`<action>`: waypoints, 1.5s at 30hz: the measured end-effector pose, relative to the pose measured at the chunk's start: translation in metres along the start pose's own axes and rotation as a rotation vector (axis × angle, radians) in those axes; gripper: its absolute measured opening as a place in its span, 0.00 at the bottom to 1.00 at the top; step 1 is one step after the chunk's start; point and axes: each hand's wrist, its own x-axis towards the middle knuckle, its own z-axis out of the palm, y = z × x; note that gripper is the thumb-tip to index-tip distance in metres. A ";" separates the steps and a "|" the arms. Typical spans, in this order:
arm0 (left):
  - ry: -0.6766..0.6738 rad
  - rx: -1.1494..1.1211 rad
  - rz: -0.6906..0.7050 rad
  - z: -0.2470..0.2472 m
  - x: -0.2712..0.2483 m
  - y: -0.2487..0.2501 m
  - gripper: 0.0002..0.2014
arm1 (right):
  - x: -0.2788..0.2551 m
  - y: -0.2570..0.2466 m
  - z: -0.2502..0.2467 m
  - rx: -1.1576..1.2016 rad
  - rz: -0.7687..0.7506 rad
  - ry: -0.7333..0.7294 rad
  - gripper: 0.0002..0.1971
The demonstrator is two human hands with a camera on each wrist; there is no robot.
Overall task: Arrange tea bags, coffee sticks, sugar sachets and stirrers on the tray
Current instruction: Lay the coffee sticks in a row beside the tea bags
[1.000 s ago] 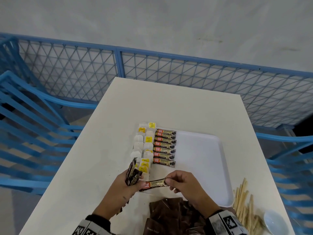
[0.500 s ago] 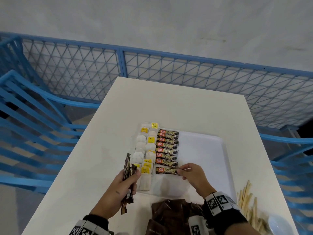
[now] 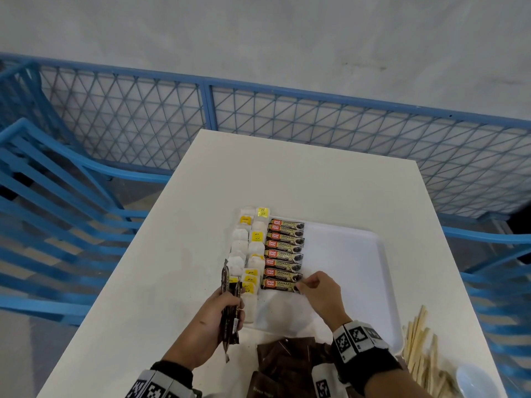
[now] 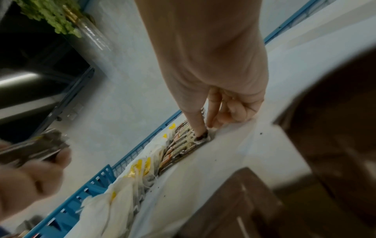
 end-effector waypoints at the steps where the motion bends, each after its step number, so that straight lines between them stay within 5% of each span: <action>1: -0.005 0.005 0.004 0.000 0.000 0.000 0.06 | -0.002 -0.002 0.001 -0.016 -0.035 0.018 0.08; 5: -0.020 0.047 0.016 0.001 -0.001 -0.001 0.04 | -0.021 -0.024 0.004 0.043 -0.225 -0.016 0.03; 9: -0.081 0.199 0.088 0.004 -0.001 -0.002 0.19 | -0.050 -0.052 0.009 0.129 -0.315 -0.330 0.06; 12: -0.102 0.281 0.135 0.006 -0.004 0.001 0.29 | -0.059 -0.062 0.007 0.187 -0.298 -0.495 0.14; 17: -0.115 0.337 0.168 0.002 -0.005 0.005 0.35 | -0.063 -0.065 0.001 0.291 -0.292 -0.601 0.06; 25: 0.058 0.324 0.162 -0.005 -0.004 0.001 0.33 | -0.060 -0.051 -0.011 0.562 -0.092 -0.514 0.01; 34: 0.117 0.269 0.216 -0.006 -0.002 -0.001 0.04 | -0.054 -0.026 -0.025 0.291 -0.171 -0.575 0.02; 45: 0.208 -0.021 0.082 -0.014 0.003 -0.001 0.02 | -0.022 0.007 -0.029 0.083 -0.038 -0.277 0.04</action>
